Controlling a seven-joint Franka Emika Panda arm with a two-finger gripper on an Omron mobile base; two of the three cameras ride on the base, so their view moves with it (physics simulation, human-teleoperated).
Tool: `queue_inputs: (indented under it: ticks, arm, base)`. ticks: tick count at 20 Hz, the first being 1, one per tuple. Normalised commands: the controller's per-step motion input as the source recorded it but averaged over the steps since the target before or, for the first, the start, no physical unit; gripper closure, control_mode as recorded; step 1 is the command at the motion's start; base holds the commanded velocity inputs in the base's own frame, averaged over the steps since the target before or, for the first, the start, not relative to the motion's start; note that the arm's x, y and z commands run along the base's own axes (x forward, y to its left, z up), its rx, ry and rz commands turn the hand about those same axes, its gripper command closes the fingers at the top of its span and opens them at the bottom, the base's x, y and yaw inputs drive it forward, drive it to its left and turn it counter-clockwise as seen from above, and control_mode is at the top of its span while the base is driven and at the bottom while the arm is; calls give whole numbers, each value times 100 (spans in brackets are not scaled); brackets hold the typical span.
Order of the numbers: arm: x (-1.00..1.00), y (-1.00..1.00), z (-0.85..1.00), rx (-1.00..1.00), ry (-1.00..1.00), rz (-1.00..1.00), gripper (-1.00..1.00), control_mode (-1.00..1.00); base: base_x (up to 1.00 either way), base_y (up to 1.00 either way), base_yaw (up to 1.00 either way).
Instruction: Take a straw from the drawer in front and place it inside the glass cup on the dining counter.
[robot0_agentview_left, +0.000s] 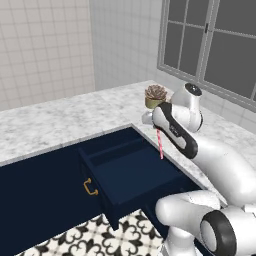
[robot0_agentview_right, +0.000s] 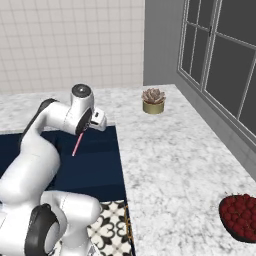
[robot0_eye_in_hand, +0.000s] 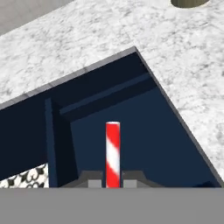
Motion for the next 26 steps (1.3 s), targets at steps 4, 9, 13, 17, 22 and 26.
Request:
queue_inputs:
  ticks: [4, 9, 13, 17, 22, 26]
  arm:
    - [-65, -26, 30, -12, -14, 15, 100, -100]
    - [-80, -11, 11, -14, -26, 12, 100, -100]
    - [-27, 0, 0, -8, -9, 7, 100, 100]
    - [0, 0, 0, 0, 0, 0, 100, 100]
    - [0, 0, 0, 0, 0, 0, 100, 100]
    - [0, 0, 0, 0, 0, 0, 100, 100]
  base:
    - [0, 0, 0]
    - [0, 0, 0]
    - [-20, 0, 1]
    - [-100, 27, 7]
    - [-89, 100, 24]
    - [-11, 100, 6]
